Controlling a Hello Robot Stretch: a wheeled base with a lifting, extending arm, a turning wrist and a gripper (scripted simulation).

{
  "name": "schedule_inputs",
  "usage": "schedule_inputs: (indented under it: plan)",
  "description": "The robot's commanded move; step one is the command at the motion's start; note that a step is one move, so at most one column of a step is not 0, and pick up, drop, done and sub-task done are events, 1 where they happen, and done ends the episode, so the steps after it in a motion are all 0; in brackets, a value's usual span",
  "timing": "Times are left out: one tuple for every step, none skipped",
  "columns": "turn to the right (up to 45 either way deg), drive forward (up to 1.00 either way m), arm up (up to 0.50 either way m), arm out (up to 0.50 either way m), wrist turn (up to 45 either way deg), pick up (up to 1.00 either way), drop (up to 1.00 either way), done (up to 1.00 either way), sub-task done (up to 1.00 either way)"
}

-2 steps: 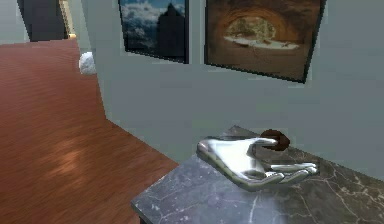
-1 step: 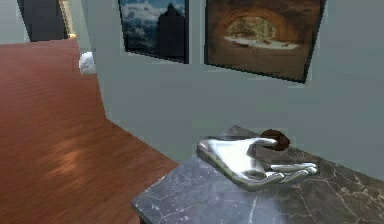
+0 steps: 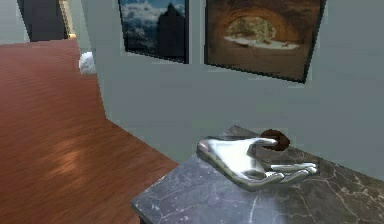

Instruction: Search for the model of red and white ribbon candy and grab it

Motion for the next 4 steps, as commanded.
schedule_inputs:
  plan:
    - [0.0, 0.0, -0.1, 0.0, 0.0, 0.0, 0.0, 0.0, 0.0]
    - [0.0, 0.0, 0.0, 0.0, 0.0, 1.0, 0.0, 0.0, 0.0]
    - [0.0, 0.0, 0.1, 0.0, 0.0, 0.0, 0.0, 0.0, 0.0]
    - [0.0, 0.0, 0.0, 0.0, 0.0, 0.0, 0.0, 1.0, 0.0]
